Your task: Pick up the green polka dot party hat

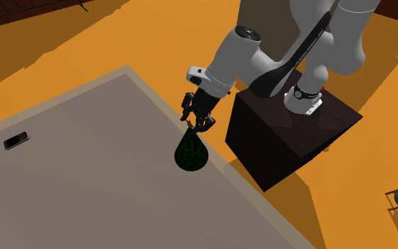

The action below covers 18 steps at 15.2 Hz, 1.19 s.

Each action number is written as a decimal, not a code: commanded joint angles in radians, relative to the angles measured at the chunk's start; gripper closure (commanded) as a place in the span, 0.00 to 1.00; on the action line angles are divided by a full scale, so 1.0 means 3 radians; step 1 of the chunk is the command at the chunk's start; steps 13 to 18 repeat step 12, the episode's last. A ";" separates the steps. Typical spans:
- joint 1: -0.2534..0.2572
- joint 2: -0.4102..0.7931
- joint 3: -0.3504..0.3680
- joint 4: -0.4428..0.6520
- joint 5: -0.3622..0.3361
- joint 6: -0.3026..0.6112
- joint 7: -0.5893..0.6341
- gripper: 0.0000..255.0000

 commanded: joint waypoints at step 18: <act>-0.0020 -0.0242 0.0042 0.0218 0.0133 -0.0448 -0.0129 1.00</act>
